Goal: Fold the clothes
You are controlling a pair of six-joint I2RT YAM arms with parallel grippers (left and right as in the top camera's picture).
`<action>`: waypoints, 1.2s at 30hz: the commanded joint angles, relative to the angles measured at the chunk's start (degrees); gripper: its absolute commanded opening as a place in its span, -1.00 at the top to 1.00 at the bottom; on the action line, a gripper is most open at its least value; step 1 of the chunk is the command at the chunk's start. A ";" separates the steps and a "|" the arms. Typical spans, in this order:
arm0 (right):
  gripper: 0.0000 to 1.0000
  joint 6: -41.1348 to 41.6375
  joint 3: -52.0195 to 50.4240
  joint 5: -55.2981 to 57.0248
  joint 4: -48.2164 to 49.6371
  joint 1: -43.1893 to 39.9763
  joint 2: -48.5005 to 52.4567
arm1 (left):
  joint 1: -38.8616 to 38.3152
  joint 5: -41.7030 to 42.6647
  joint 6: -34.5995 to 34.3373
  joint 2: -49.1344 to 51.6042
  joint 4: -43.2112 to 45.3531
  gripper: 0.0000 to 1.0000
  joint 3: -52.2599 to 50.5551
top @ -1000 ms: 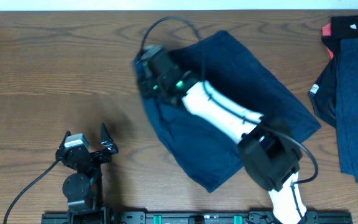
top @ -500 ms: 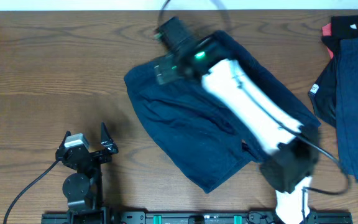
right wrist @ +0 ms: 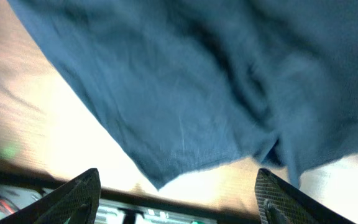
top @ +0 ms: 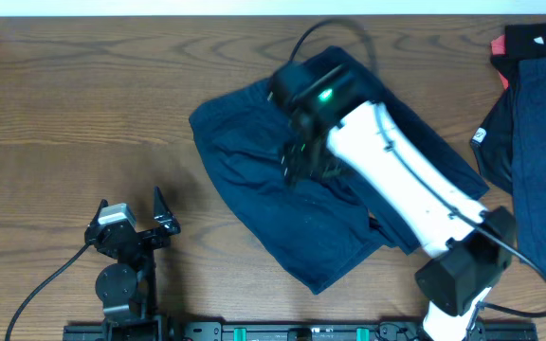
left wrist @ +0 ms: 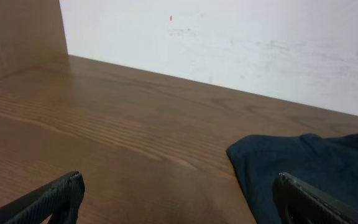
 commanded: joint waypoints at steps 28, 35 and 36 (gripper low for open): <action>-0.38 16.94 -39.78 -6.14 21.35 2.60 0.87 | 0.24 -1.51 -0.26 -0.02 -2.05 -0.96 -1.14; -0.42 16.92 -42.71 -4.22 24.00 -2.82 0.87 | 0.24 -1.51 -0.26 -0.02 -2.05 -0.96 -1.14; -0.43 16.85 -43.15 -4.26 24.55 -3.50 0.90 | 0.24 -1.51 -0.26 -0.02 -2.05 -0.96 -1.14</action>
